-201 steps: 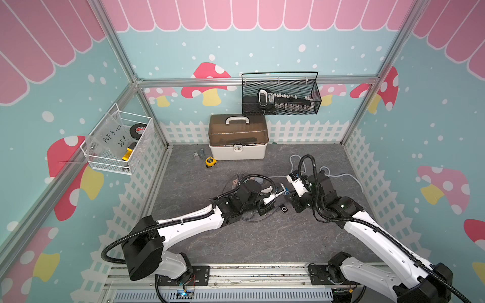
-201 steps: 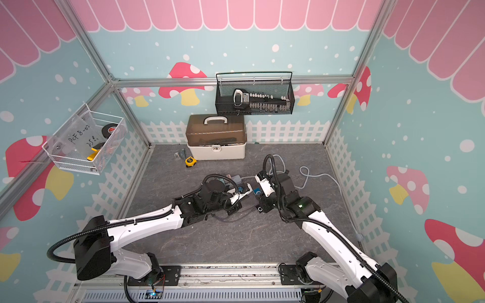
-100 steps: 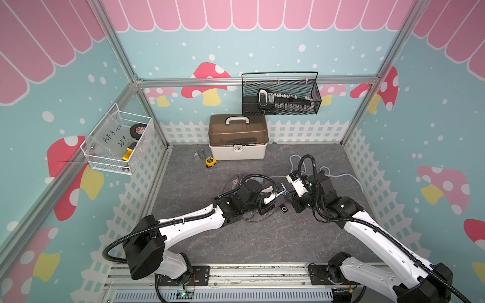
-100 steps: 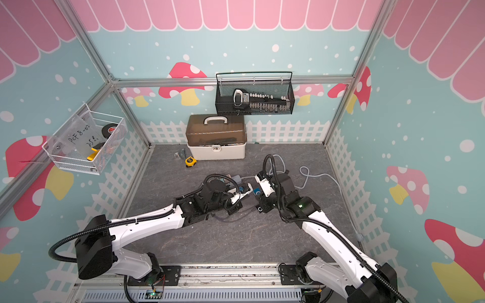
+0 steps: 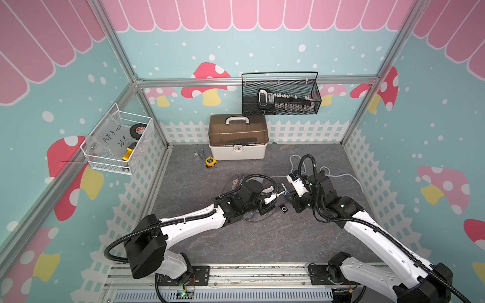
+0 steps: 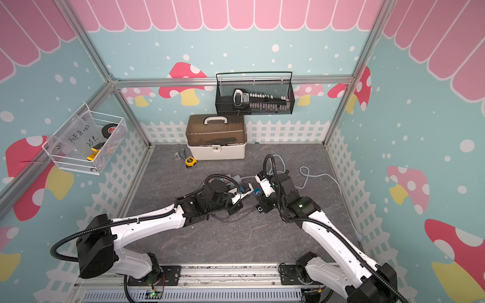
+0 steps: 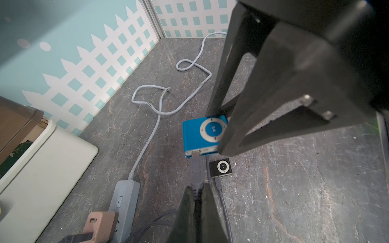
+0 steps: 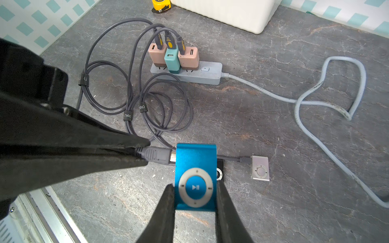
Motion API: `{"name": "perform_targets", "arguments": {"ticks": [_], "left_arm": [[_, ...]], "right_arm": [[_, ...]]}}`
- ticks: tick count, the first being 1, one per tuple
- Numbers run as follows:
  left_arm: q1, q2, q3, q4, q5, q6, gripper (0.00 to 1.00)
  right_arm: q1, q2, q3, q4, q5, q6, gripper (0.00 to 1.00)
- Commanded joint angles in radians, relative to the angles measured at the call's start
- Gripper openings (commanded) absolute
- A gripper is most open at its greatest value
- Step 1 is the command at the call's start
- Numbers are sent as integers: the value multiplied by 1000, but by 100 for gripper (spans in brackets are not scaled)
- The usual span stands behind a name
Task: Charge mp3
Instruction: Insert the charging cable into the MP3 player.
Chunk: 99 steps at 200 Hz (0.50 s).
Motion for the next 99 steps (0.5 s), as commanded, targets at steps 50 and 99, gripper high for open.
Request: {"name": "perform_targets", "arguments": {"ticks": [50, 99], "left_arm": [[-7, 53, 60, 103, -15, -44, 0], [-6, 75, 58, 119, -3, -65, 0]], "right_arm": [[23, 16, 4, 9, -30, 43, 1], [22, -3, -31, 91, -86, 65, 0]]}}
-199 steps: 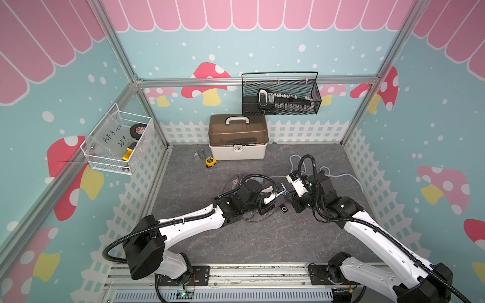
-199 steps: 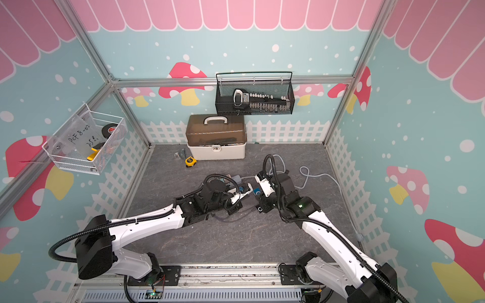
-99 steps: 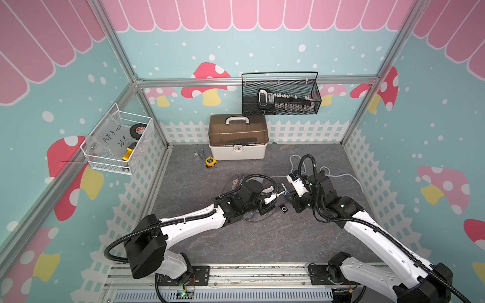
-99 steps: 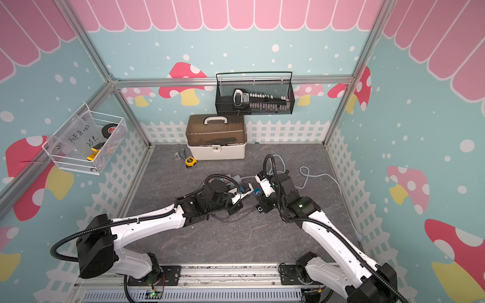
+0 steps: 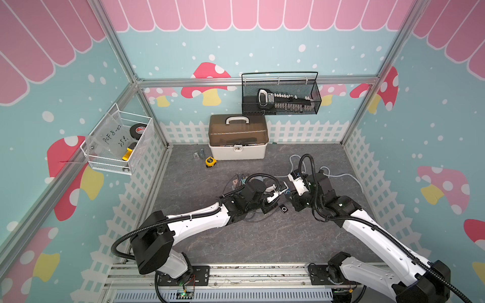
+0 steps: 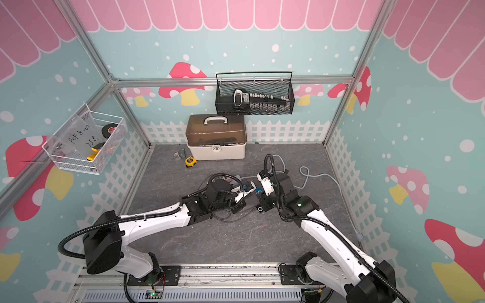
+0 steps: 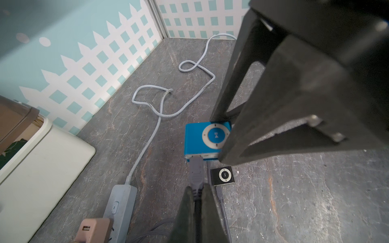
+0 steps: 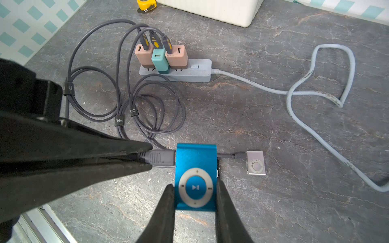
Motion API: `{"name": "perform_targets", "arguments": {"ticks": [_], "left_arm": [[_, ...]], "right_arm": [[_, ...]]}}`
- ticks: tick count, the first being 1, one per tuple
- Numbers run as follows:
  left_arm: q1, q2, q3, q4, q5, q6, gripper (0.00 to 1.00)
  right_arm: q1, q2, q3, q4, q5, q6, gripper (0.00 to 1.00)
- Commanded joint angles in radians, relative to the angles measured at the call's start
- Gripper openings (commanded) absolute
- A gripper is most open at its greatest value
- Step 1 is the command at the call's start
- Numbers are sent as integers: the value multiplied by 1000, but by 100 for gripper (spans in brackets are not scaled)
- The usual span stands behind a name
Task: Charge mp3
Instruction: Insert the charging cable into the MP3 player, then place the MP3 player at the center of the board.
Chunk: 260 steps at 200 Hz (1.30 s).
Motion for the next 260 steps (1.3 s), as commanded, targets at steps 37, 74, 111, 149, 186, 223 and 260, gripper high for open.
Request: {"name": "perform_targets", "arguments": {"ticks": [37, 74, 111, 149, 186, 223, 260], "left_arm": [[21, 24, 10, 104, 90, -33, 0], [62, 14, -25, 122, 153, -37, 0], [63, 40, -35, 156, 184, -70, 0], [63, 67, 19, 108, 176, -53, 0], [60, 85, 44, 74, 120, -75, 16], [61, 47, 25, 68, 74, -38, 39], [65, -46, 15, 37, 33, -3, 48]], "right_arm": [[23, -4, -29, 62, -190, -30, 0], [22, -44, -53, 98, -243, -59, 0], [22, -13, -61, 114, -303, -61, 0], [22, 15, -68, 119, -302, -50, 0], [11, 39, -39, 72, -136, -29, 0], [-11, 62, -19, 59, -15, -15, 0], [-43, 191, 33, 48, 43, -8, 0]]}}
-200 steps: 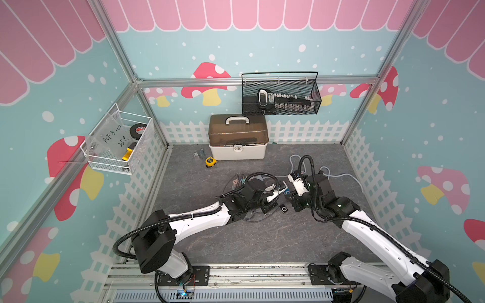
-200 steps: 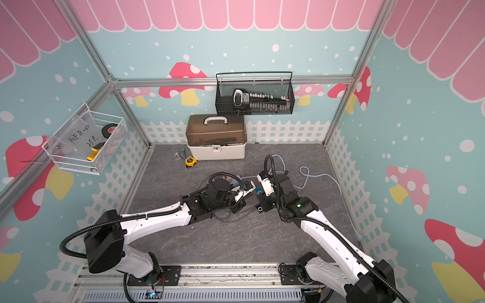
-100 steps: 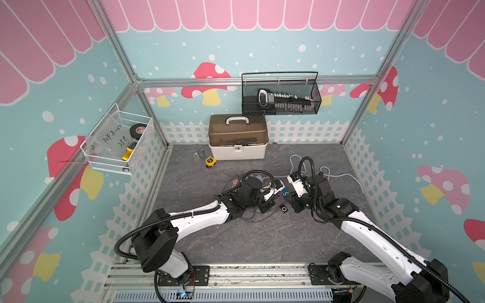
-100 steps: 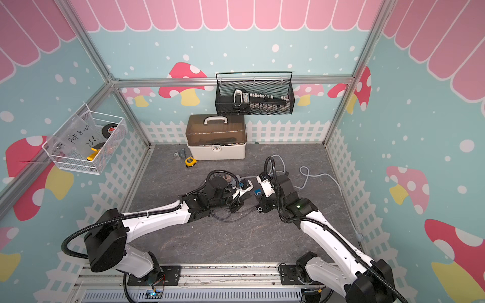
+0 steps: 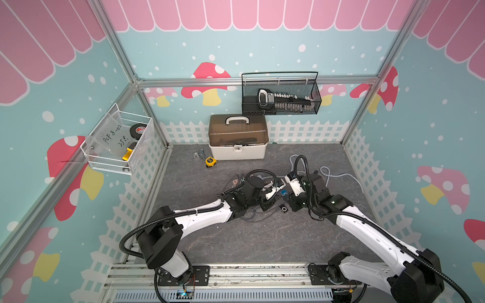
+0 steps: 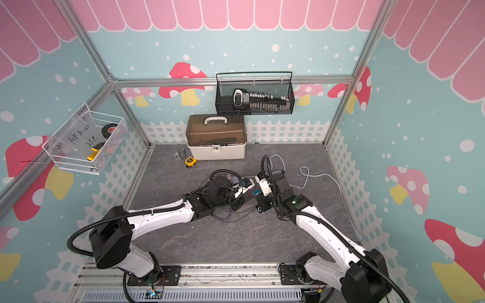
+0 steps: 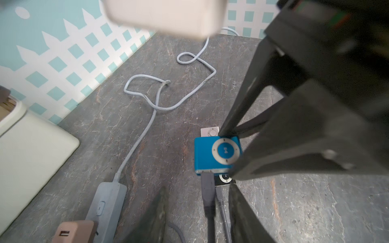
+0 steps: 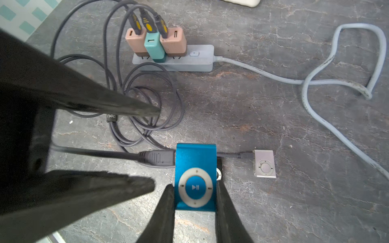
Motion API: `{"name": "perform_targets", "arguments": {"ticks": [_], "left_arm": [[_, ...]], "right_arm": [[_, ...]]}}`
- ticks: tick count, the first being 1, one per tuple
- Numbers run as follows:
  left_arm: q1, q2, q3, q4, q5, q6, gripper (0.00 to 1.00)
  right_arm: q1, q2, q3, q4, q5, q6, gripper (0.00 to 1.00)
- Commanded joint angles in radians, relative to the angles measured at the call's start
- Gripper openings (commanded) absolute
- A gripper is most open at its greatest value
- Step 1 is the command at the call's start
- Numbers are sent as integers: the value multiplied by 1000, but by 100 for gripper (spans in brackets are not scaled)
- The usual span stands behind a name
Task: Charge mp3
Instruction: Place the MP3 player at the center of the board.
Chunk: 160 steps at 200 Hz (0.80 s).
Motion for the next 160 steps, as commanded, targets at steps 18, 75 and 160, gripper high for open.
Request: {"name": "perform_targets", "arguments": {"ticks": [18, 75, 160], "left_arm": [[18, -145, 5, -17, -74, 28, 50], [154, -232, 82, -143, -194, -137, 61], [260, -236, 136, -257, -225, -267, 62]], "right_arm": [[-21, 149, 87, -8, 93, -23, 0], [-54, 378, 99, 123, 170, -30, 0], [-116, 620, 183, 196, 185, -65, 0]]}}
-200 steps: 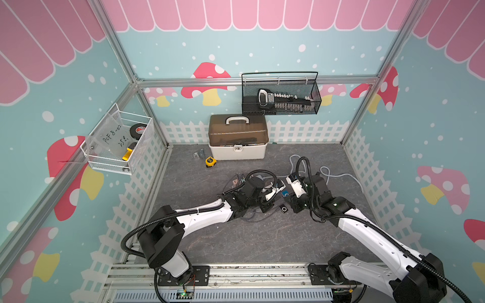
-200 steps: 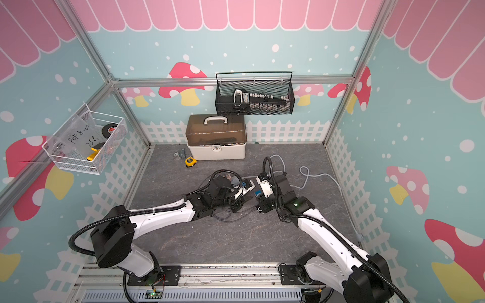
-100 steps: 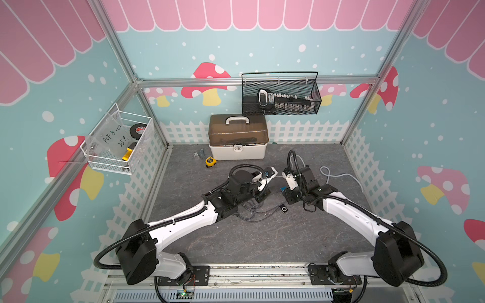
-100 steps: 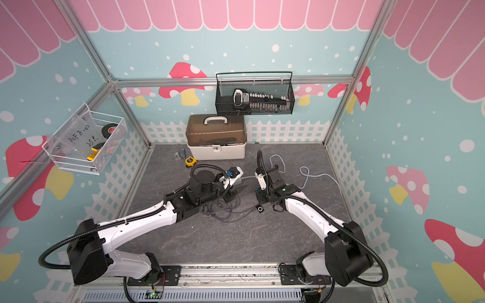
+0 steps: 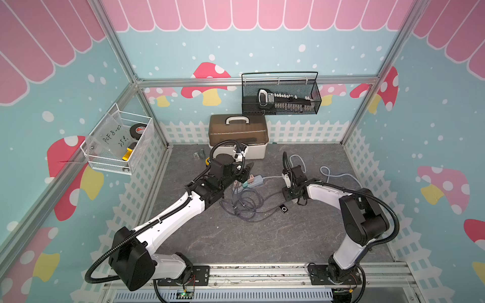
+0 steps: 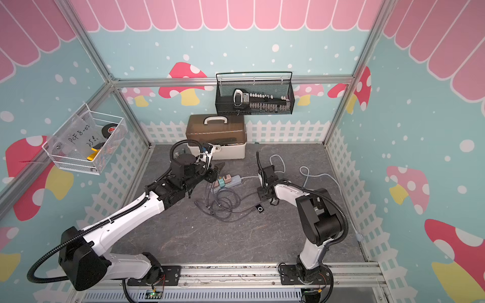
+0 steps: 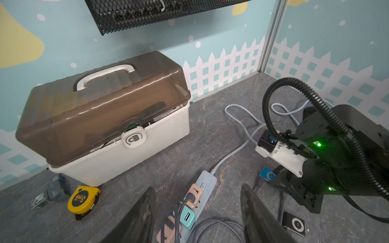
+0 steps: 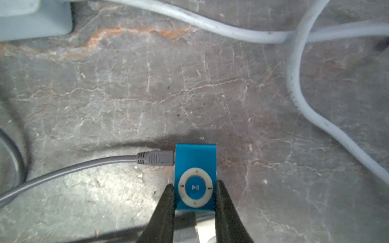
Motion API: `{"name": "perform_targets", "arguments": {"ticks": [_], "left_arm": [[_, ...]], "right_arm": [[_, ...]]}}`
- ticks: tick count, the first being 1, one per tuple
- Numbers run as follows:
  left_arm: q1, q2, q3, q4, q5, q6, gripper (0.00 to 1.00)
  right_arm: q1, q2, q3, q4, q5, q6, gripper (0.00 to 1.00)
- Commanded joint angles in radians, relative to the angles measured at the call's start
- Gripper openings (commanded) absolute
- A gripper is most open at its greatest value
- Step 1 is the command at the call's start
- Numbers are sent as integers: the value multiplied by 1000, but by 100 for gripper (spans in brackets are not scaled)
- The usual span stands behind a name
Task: Charge mp3
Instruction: Place the MP3 player at the center of the board.
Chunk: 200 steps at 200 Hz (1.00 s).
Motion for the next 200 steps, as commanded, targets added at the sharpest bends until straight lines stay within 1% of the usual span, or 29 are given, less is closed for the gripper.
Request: {"name": "perform_targets", "arguments": {"ticks": [1, 21, 39, 50, 63, 71, 78, 86, 90, 92, 94, 95, 96, 98, 118, 140, 165, 181, 184, 200], "left_arm": [[2, -16, 28, -63, -33, -36, 62], [2, -19, 31, -96, -47, -31, 62], [3, -24, 24, -102, -61, -33, 62], [6, -23, 23, -108, -60, -35, 62], [10, -14, 33, -128, -60, -35, 63], [15, -4, 49, -156, -59, -39, 63], [18, 5, 65, -180, -62, -48, 64], [22, 14, 80, -198, -61, -54, 64], [24, 17, 85, -203, -60, -55, 65], [25, 18, 87, -205, -61, -56, 65], [25, 19, 88, -206, -61, -56, 65], [25, 18, 88, -205, -61, -56, 65], [25, 18, 89, -205, -61, -56, 65], [26, 18, 90, -203, -61, -56, 65], [35, 12, 87, -186, -56, -55, 66], [62, 6, 91, -183, -62, -56, 67], [132, -15, 71, -173, -87, -63, 68], [202, -38, 22, -155, -109, -98, 70], [239, -42, 11, -150, -110, -106, 71], [334, -78, -82, -90, -107, -117, 74]], "right_arm": [[-1, 30, 30, 35, -3, -36, 0], [-1, 61, 33, 36, -10, -33, 1], [1, 85, 56, 20, -20, -32, 6], [1, 94, 65, 17, -19, -28, 14], [0, 90, 66, 23, -5, -8, 27], [1, 72, 45, 60, -7, -2, 34], [1, 54, 27, 85, -13, -8, 38], [1, 34, 21, 87, -6, -8, 47], [1, 26, 20, 87, -6, -13, 53], [0, 22, 20, 86, -6, -17, 67], [1, 17, 19, 85, -6, -19, 88], [1, 15, 19, 85, -4, -20, 94], [1, 13, 19, 84, -2, -21, 97], [1, 9, 19, 82, -1, -22, 99], [1, -40, 14, 66, -5, -40, 99], [1, -134, 6, 67, 7, -56, 99], [-7, -239, 12, 99, 66, -89, 100], [-24, -282, 3, 149, 184, -120, 100], [-27, -287, 1, 158, 211, -127, 100], [-47, -315, -3, 176, 381, -155, 99]]}}
